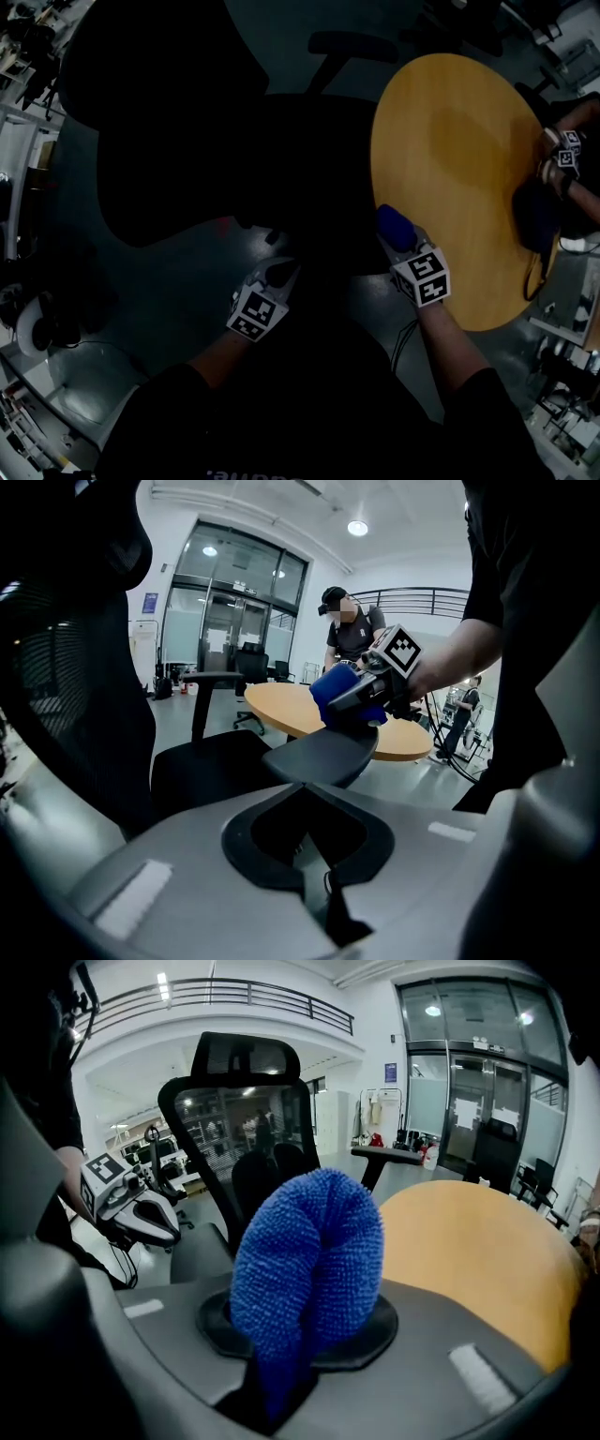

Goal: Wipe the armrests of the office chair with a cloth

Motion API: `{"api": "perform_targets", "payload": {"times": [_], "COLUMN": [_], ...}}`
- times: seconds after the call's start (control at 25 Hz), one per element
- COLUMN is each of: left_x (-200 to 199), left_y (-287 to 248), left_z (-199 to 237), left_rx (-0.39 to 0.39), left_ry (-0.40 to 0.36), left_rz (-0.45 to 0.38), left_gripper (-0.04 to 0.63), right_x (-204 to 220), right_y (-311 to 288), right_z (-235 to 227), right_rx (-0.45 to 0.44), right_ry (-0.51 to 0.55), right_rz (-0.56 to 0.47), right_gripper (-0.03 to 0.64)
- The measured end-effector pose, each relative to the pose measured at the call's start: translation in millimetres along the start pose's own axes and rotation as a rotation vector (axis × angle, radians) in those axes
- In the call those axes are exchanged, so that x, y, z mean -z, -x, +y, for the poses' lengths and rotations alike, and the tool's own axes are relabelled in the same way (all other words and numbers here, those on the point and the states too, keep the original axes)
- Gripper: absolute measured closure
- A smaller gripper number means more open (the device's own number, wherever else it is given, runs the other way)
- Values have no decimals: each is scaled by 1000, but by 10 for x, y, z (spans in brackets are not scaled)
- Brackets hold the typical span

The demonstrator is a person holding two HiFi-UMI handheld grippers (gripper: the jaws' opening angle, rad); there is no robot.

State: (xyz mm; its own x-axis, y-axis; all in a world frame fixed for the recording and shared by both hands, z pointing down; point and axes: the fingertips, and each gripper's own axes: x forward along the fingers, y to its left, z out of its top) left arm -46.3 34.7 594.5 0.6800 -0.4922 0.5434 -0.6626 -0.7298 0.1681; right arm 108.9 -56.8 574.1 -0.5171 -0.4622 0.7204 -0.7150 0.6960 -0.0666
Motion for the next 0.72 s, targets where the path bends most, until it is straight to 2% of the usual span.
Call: {"api": "perform_targets", "payload": {"times": [0.2,0.4,0.72], "left_x": [23,16,39], "left_y": [-6,-25,2], "left_z": [-14,-31,-89], "left_rx": [8,6,35], "left_ry": [7,4,-20], "left_rz": [-10,-15,-13], "left_gripper": [581,581,581], "right_x": [-140,-309,-556], "right_y": [-155,-347,-622], "right_z": [264,625,1199], "right_rx": [-34,-105,-188], "right_ry": [60,126,163], "right_rz": [10,6,-5], "right_gripper": [511,511,511]}}
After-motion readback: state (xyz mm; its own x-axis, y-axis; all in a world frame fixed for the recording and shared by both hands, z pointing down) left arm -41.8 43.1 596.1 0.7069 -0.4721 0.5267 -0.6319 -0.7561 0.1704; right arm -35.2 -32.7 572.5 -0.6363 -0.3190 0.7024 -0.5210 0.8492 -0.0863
